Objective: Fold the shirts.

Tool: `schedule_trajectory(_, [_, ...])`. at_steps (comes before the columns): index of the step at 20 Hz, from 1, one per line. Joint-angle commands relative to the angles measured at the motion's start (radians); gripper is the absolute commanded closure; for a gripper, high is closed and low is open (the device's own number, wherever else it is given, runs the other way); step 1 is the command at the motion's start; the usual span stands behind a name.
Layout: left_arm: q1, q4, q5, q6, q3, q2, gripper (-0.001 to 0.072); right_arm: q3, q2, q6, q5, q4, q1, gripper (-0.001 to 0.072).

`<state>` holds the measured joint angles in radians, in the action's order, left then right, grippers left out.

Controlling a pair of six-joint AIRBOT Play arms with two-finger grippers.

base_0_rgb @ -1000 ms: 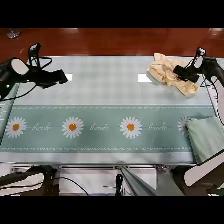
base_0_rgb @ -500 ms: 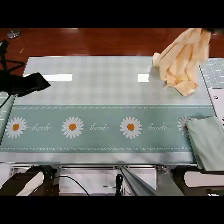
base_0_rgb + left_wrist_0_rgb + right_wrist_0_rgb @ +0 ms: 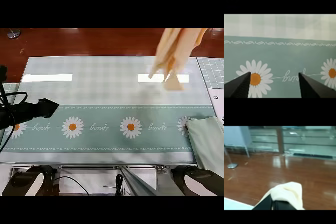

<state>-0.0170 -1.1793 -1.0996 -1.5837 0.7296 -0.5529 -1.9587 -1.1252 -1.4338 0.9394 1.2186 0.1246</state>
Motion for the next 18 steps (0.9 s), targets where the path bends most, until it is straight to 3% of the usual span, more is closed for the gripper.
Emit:
schedule_trajectory(1, [-0.006,0.005,0.027,-0.003,-0.023,0.02,0.0003,-0.001,0.069,0.02,0.136,0.026,0.125,0.0693])
schedule_trajectory(4, [-0.006,0.002,0.033,-0.003,-0.023,0.02,0.0003,0.1,0.069,-0.008,0.267,0.04,0.225,0.0693])
schedule_trajectory(6, [-0.006,-0.007,0.054,-0.003,-0.023,0.02,0.0003,0.262,0.065,-0.04,0.254,0.028,0.309,0.0693])
schedule_trajectory(10, [0.026,-0.064,0.09,-0.003,-0.021,0.02,0.0003,0.529,-0.04,-0.093,0.055,-0.078,0.537,0.0693])
schedule_trajectory(14, [0.12,-0.112,0.061,-0.003,-0.021,0.02,0.0003,0.557,-0.269,-0.149,-0.043,-0.102,0.722,0.0692])
schedule_trajectory(16, [0.144,-0.112,0.021,-0.003,-0.021,0.02,0.0003,0.557,-0.369,-0.227,-0.055,-0.103,0.762,0.0676])
schedule_trajectory(17, [0.144,-0.112,0.005,-0.003,-0.021,0.02,0.0003,0.557,-0.405,-0.271,-0.055,-0.105,0.769,0.0424])
schedule_trajectory(18, [0.142,-0.111,-0.005,-0.003,-0.021,0.02,0.0003,0.557,-0.425,-0.288,-0.052,-0.116,0.768,0.0078])
